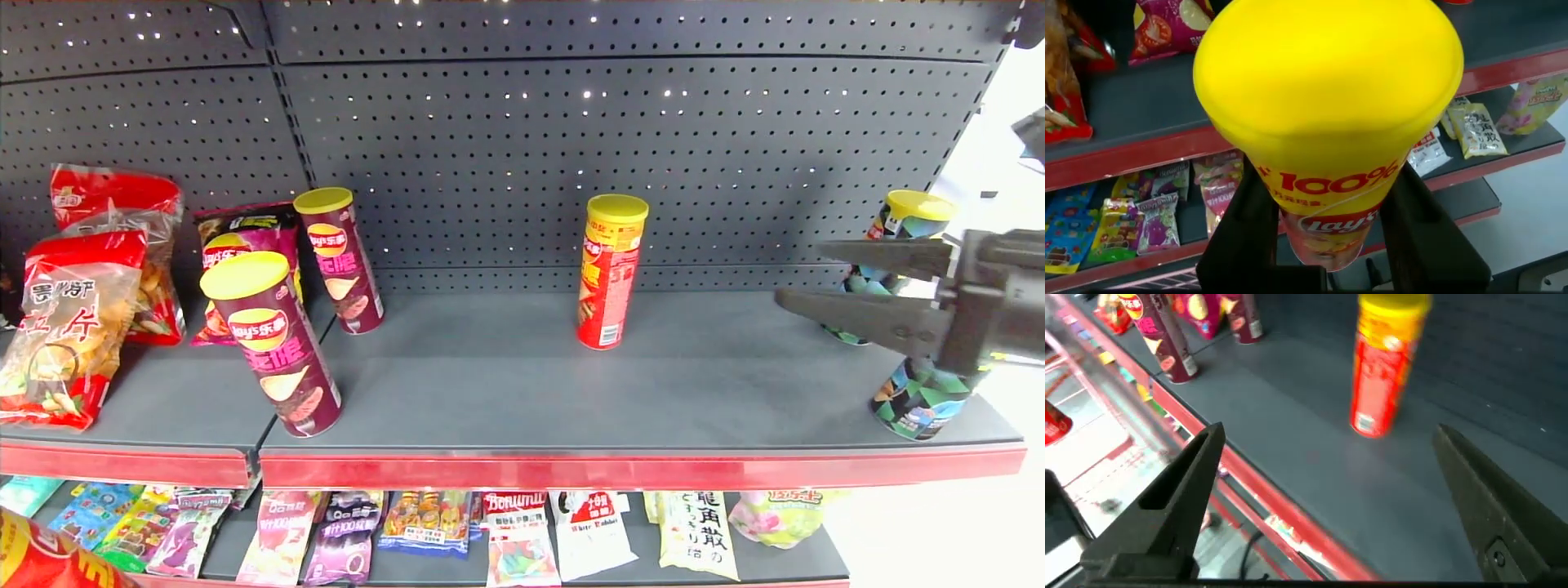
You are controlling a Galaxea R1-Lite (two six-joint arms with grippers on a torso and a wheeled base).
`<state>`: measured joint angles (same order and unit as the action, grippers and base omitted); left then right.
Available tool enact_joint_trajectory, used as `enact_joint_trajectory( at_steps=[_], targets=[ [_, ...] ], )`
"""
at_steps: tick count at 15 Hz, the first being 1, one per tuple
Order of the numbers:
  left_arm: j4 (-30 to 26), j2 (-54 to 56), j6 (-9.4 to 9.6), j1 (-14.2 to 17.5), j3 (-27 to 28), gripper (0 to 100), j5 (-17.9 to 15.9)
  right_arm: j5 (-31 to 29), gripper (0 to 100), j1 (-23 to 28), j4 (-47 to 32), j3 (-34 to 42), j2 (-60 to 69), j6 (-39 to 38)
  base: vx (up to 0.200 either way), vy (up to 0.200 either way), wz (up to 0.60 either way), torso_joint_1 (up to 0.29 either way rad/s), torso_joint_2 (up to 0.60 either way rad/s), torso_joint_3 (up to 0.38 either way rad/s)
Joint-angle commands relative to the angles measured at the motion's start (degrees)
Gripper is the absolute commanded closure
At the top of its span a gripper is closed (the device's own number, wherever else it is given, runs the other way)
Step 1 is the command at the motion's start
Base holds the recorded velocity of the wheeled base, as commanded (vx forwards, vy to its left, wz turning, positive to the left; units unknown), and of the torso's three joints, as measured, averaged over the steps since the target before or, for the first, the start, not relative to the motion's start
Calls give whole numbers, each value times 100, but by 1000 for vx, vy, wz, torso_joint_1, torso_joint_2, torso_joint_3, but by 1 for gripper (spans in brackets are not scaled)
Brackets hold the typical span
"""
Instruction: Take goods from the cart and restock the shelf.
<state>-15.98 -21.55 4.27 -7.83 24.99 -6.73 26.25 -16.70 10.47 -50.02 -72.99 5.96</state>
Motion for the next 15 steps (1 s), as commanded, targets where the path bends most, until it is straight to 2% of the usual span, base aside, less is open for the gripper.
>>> enact_joint_trajectory(
  at_steps=[1,3,6,7,11,15],
  targets=[
    [60,-68,4,0,23,100,-4,170,0,-246,104,-922,-1710,45,0,0,0,0,0,0],
    [78,-121,4,0,41,100,-13,161,0,-255,175,-1247,-2202,212,0,0,0,0,0,0],
    [86,-112,4,0,59,100,-4,30,0,-246,675,-1520,-2765,256,0,0,0,0,0,0],
    [86,-112,4,0,76,100,-4,-366,0,-255,728,-1669,-2967,212,0,0,0,0,0,0],
    [86,-95,4,0,85,100,5,-946,0,-474,746,-1810,-3204,125,0,0,0,0,0,0],
    [86,-77,4,0,102,100,14,-1359,0,-615,737,-2346,-3547,-104,0,0,0,0,0,0]
  ],
)
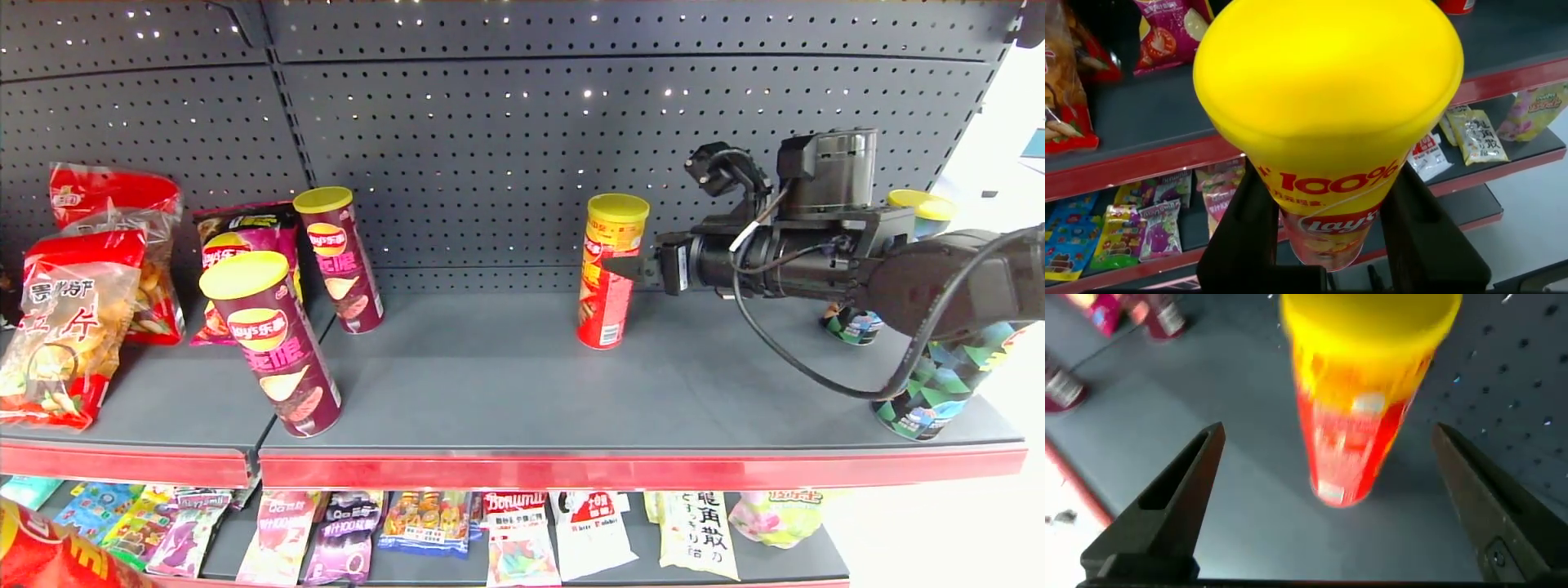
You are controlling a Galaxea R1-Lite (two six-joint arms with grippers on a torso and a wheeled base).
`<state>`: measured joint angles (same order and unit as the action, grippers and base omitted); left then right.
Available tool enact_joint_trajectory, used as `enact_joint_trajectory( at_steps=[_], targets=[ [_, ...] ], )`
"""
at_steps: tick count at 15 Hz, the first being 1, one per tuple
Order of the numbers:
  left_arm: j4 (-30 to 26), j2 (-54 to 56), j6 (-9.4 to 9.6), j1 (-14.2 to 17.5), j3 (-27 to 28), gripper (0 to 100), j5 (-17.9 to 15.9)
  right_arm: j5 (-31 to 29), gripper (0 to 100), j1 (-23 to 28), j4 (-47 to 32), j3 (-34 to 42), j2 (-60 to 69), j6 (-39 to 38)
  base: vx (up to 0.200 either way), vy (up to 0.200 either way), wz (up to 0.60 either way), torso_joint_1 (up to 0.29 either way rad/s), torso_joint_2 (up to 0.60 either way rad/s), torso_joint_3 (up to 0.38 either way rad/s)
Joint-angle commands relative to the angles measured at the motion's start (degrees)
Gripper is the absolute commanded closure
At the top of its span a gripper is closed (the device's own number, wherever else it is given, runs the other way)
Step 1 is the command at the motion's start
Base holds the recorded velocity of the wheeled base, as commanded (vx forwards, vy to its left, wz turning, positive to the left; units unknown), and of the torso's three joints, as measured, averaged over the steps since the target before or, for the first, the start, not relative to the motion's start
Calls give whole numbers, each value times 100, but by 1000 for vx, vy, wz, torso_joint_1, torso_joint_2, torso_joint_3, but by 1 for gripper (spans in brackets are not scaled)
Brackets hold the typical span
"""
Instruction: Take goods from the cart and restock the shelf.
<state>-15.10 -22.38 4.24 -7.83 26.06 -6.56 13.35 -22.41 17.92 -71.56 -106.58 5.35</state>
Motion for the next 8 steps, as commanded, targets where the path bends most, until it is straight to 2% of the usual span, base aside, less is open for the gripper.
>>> enact_joint_trajectory(
  at_steps=[1,3,8],
  targets=[
    [-1,-3,-2,0,-5,100,23,-131,0,-80,-8,-271,-249,-87,0,0,0,0,0,0],
    [87,32,-81,0,-49,100,32,-166,0,-150,-8,-412,-372,-148,0,0,0,0,0,0],
    [95,32,-90,0,-40,100,32,-465,0,-168,-8,-851,-697,-245,0,0,0,0,0,0]
  ],
)
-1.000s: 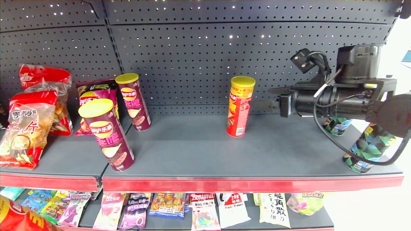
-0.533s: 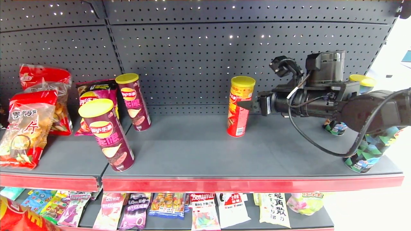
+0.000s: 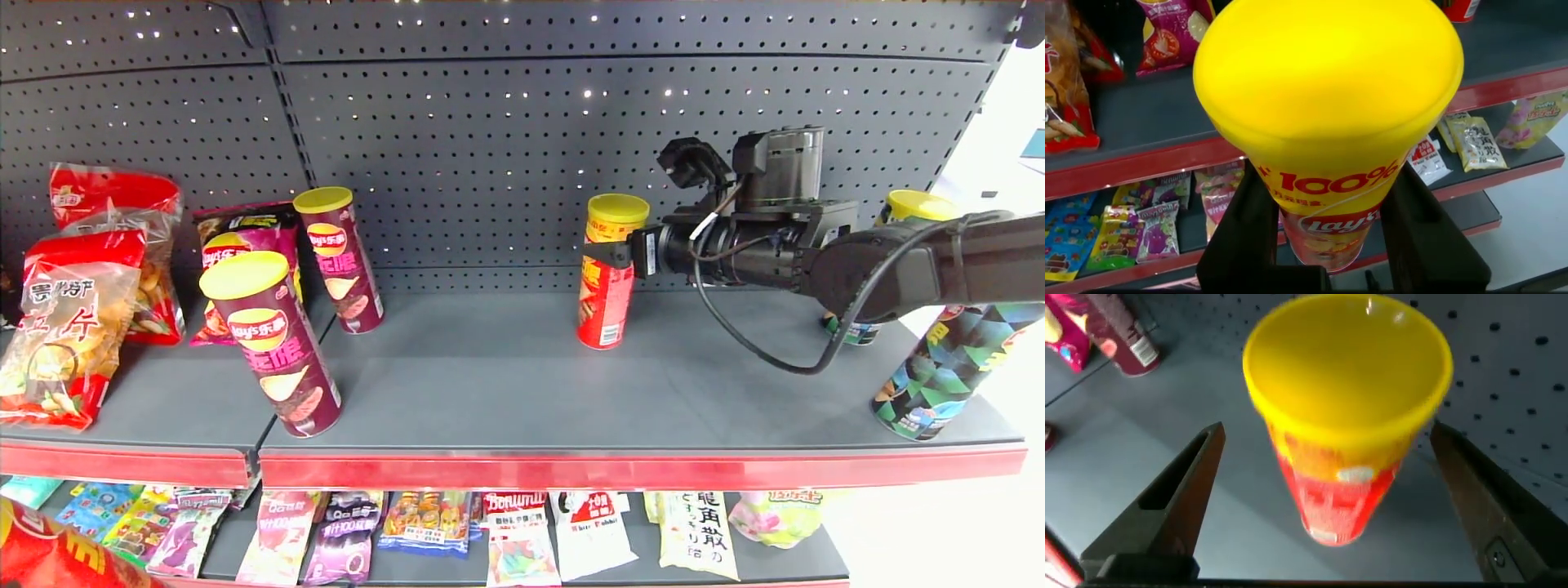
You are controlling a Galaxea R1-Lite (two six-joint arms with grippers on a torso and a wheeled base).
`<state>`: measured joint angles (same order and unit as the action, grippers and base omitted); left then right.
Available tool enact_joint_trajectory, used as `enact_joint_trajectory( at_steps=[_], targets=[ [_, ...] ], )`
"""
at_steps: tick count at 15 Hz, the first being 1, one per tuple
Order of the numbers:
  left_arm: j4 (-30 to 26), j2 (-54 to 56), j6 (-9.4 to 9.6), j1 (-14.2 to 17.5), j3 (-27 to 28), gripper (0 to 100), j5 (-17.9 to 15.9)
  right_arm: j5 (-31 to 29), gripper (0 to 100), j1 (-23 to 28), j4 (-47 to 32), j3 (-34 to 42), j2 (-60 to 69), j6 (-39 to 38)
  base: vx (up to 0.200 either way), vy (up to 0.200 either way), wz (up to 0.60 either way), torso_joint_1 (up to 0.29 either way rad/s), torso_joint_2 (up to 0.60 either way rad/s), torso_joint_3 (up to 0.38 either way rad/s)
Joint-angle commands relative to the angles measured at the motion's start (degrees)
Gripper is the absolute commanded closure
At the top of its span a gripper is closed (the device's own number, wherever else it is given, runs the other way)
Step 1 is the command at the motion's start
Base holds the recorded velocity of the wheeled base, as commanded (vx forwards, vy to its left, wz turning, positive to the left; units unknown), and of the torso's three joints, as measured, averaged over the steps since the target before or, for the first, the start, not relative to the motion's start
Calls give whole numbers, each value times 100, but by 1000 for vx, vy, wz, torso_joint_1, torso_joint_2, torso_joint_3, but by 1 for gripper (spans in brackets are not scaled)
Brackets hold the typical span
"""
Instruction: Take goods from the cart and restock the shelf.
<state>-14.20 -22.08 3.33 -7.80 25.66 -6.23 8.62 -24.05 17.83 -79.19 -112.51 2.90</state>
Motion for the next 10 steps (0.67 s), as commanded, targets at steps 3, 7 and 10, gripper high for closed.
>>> enact_joint_trajectory(
  at_steps=[3,7,10],
  targets=[
    [5,-7,1,-2,-9,100,-1,-132,0,-3,1,-360,-272,-9,0,0,0,0,0,0],
    [5,2,-8,-2,-9,100,-1,-299,0,-117,1,-598,-483,-35,0,0,0,0,0,0],
    [5,2,-16,-2,-9,100,-1,-352,0,-135,1,-589,-518,-70,0,0,0,0,0,0]
  ],
)
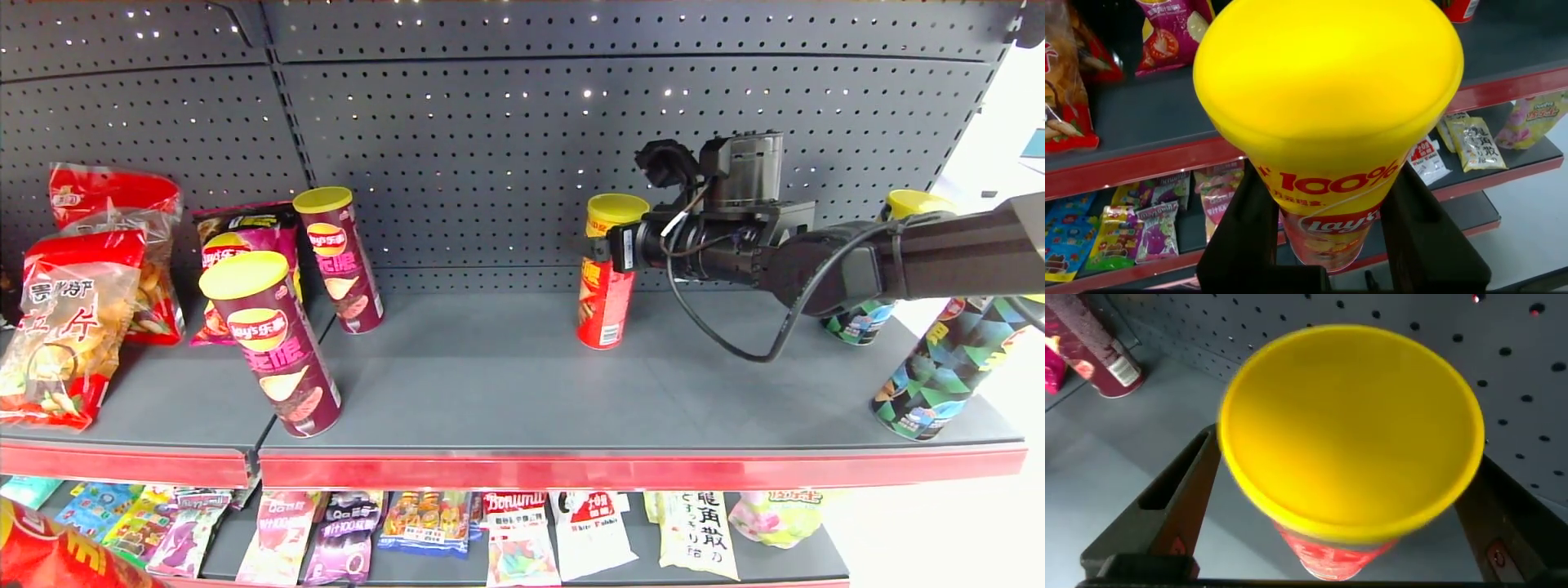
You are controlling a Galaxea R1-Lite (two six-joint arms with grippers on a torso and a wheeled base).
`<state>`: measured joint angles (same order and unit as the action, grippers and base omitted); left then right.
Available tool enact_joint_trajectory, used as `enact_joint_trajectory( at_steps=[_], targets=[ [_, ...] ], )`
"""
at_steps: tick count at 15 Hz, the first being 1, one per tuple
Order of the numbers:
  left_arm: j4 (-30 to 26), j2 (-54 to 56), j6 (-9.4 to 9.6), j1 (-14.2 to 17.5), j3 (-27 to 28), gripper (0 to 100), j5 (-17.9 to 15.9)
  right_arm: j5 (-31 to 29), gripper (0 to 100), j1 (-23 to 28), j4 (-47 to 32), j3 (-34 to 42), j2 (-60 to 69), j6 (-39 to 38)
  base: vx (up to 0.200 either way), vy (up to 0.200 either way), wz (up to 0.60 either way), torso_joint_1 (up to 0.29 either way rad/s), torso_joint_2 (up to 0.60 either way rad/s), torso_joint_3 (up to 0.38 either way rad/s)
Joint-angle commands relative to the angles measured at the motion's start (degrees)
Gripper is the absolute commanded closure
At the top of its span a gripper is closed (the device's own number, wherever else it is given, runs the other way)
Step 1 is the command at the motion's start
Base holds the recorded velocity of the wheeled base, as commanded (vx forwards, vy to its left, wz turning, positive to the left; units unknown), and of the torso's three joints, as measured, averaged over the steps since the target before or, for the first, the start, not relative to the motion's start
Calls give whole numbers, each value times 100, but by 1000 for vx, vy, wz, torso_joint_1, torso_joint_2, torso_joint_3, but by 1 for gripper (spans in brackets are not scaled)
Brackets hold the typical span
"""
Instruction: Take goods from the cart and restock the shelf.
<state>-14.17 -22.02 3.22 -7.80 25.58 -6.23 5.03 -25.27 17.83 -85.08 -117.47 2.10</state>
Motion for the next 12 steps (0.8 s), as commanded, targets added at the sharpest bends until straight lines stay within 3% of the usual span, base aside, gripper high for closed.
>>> enact_joint_trajectory(
  at_steps=[1,5,6,12],
  targets=[
    [2,-4,3,-2,0,100,-1,-11,0,-4,9,-9,-39,1,0,0,0,0,0,0],
    [2,4,-5,-2,-9,100,8,-152,0,-4,36,0,-162,-43,0,0,0,0,0,0],
    [2,4,-5,-2,-9,100,8,-169,100,-4,124,18,-197,-43,0,0,0,0,0,0],
    [2,127,-14,7,-9,100,16,77,100,-57,282,246,137,1,0,0,0,0,0,0]
  ],
)
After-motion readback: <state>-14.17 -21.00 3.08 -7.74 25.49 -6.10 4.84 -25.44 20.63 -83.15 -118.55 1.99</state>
